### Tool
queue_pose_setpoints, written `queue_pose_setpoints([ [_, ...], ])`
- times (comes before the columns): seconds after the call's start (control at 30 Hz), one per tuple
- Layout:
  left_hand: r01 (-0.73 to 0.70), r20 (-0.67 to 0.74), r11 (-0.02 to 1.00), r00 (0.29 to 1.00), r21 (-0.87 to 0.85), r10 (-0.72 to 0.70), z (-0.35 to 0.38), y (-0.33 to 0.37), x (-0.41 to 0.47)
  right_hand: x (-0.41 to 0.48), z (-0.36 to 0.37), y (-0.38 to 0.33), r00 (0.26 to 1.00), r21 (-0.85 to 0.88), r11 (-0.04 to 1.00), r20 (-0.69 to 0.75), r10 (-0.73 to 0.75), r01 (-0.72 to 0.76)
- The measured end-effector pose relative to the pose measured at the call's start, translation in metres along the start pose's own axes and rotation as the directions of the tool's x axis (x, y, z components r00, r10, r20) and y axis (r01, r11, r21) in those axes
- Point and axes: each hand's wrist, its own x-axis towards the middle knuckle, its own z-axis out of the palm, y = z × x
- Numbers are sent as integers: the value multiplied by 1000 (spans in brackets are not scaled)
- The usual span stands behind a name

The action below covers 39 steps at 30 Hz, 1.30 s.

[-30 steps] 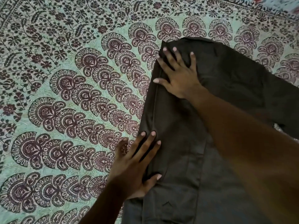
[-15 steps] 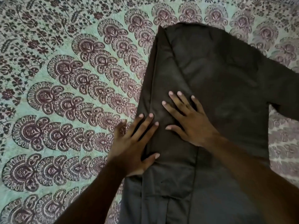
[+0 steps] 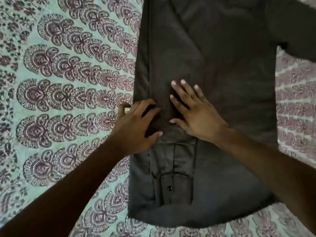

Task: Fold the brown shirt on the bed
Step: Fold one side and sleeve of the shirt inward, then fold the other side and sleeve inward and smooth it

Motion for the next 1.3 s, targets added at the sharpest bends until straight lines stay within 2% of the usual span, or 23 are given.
queue_pose_setpoints([
  [0.1,39,181,997,982,69,-51,-3,3,-20,-44,6,-33,997,3,1000,74,17,-17],
  [0.17,32,250,992,966,118,-61,-2,7,-28,-73,10,-52,994,20,999,103,37,-39],
  [0.3,53,291,991,953,125,-87,-2,10,-28,-116,13,-81,993,93,994,110,41,-52],
  [0.43,100,307,986,942,134,-138,-10,24,-26,-130,7,-85,998,232,971,40,52,-60],
  [0.53,215,213,977,953,14,-213,-15,46,-23,-129,-3,-70,970,471,871,-111,214,-139],
  [0.6,249,116,963,965,-104,-237,-19,69,-13,-128,-15,-50,886,633,741,-182,426,-226],
  [0.7,195,32,954,981,-228,-193,-22,112,18,-129,-28,-6,710,783,542,-191,678,-307],
  [0.77,121,20,959,993,-257,-120,-18,145,51,-139,-35,34,600,823,467,-203,774,-323],
  [0.9,-18,5,966,1000,-259,20,-2,214,131,-174,-41,116,406,925,233,-97,909,-300],
  [0.97,-50,44,970,997,-239,62,3,256,176,-196,-44,159,321,951,149,-57,946,-272],
  [1.03,-65,104,973,991,-221,90,9,291,220,-215,-52,195,284,961,110,-34,958,-255],
  [1.1,-95,168,979,978,-178,125,18,325,265,-236,-59,237,233,953,135,-71,970,-272],
  [1.17,-135,188,985,970,-107,153,24,345,299,-247,-61,274,175,924,167,-111,978,-345],
  [1.3,-199,196,980,961,2,195,40,387,358,-281,-63,361,1,830,188,-220,976,-525],
])
